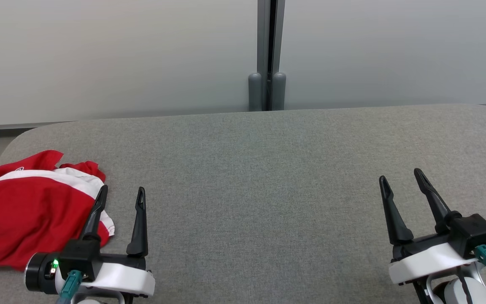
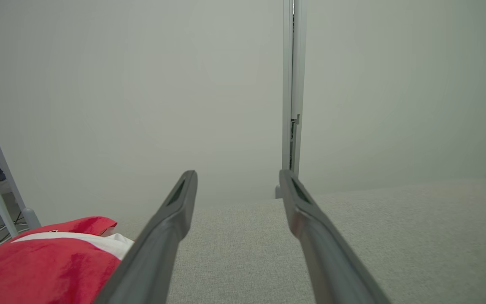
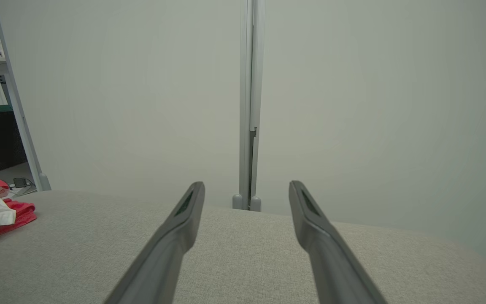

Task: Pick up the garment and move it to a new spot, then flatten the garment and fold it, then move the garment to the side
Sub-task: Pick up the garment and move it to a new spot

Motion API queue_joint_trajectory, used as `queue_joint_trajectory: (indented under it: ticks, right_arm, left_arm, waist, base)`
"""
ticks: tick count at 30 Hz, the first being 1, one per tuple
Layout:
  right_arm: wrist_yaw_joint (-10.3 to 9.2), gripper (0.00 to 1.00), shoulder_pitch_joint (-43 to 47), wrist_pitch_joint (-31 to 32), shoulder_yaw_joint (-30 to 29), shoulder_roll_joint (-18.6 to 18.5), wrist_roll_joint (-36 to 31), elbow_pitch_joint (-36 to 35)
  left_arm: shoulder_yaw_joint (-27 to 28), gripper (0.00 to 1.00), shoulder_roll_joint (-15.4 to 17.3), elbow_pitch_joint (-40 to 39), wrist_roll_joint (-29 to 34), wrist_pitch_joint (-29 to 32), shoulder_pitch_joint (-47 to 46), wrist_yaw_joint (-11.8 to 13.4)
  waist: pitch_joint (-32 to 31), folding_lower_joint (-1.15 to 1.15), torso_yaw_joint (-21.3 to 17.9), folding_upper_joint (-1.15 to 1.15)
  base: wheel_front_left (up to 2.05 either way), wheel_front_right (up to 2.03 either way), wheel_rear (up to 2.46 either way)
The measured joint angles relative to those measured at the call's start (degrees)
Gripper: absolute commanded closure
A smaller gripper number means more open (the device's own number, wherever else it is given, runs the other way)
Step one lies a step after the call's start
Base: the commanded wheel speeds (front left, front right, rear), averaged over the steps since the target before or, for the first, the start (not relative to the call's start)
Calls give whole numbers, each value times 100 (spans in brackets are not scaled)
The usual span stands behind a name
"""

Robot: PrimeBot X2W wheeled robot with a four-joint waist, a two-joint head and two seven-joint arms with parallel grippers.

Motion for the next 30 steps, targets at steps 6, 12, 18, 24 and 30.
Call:
queue_joint_trajectory:
  ticks: [6, 12, 18, 24, 30]
  right_arm:
    - [0, 0, 0, 0, -2, 0, 14, 4]
    - [0, 0, 0, 0, 5, 4, 44, 22]
    - [0, 0, 1, 0, 33, 24, 52, 33]
    - [0, 0, 7, 0, 114, 35, 111, 62]
    - [1, 0, 36, -1, 180, 32, 158, 69]
  left_arm:
    - [-1, 0, -1, 19, -21, 0, 0, 0]
    - [10, 0, -1, 51, -31, 0, -1, 22]
    - [26, 0, -1, 75, -64, 0, -6, 24]
    - [21, 0, -2, 113, -109, 0, -11, 31]
    - [32, 0, -1, 164, -134, 0, -11, 31]
  waist:
    - [-8, 0, 2, 0]
    - [-24, 0, 16, 0]
    - [-32, 0, 60, 0]
    - [-42, 0, 214, 0]
    - [-45, 0, 485, 0]
  base:
    - [0, 0, 0]
    - [0, 0, 0]
    - [0, 0, 0]
    - [0, 0, 0]
    - [0, 0, 0]
